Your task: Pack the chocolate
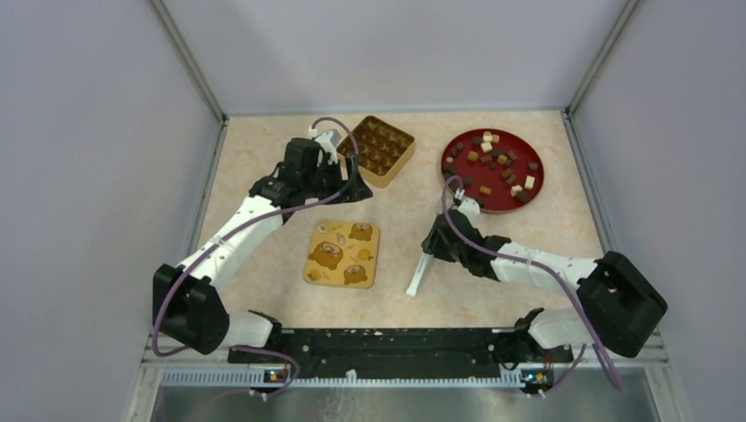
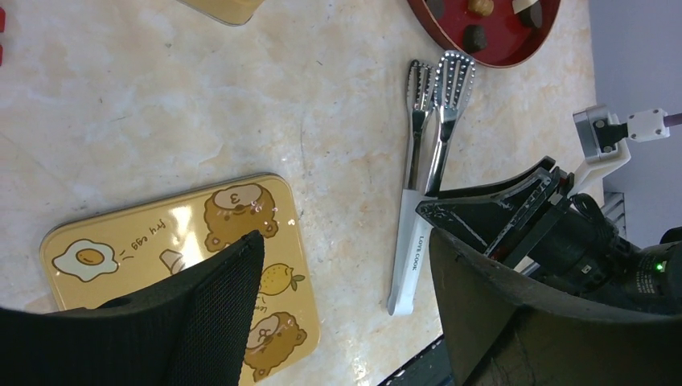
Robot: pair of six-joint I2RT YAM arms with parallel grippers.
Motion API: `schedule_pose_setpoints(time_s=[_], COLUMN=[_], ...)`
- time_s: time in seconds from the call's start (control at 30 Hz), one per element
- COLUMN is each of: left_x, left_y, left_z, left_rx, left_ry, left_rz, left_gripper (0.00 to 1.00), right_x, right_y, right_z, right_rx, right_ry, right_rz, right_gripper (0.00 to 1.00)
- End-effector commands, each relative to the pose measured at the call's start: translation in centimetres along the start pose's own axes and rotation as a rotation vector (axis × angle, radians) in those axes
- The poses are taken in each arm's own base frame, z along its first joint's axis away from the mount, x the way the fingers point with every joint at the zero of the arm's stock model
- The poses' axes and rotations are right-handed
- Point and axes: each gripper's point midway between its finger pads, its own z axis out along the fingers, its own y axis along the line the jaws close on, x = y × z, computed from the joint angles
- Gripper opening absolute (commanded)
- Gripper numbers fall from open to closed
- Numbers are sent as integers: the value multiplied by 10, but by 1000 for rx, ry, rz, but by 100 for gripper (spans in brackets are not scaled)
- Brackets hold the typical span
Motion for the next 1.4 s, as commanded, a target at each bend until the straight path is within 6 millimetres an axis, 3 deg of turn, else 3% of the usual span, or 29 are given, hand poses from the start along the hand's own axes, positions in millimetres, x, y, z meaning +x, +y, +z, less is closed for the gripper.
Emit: schedule_pose_setpoints(time_s=[0.0, 0.53, 0.83, 1.0, 1.07, 1.2, 1.3, 1.37], left_x=[-5, -2, -12, -15, -16, -15, -11, -10], left_y=[-3, 5, 13, 14, 13, 13, 15, 17], left_z=[-9, -6, -2, -2, -3, -3, -3, -4], left_rx=[6, -16, -73, -87, -84, -82, -87, -95], left_ry=[-46, -39, -37, -36, -39, -38, -31, -33], left_rz=[34, 48, 76, 71, 70, 65, 60, 58], left_gripper=[80, 80, 80, 80, 80, 80, 80, 80], right_x=[-3, 1, 3, -12, -20, -32, -39, -44], right_y=[11, 22, 21, 9, 11, 30, 41, 37], right_z=[4, 15, 29, 30, 26, 10, -8, -20], right_rx=[-43, -50, 195, 296, 295, 190, 123, 125], right_ry=[-26, 16, 54, 36, 13, -25, -56, -86], right_rz=[2, -69, -471, -645, -684, -693, -637, -562], right_gripper=[39, 9, 7, 7, 11, 55, 64, 68])
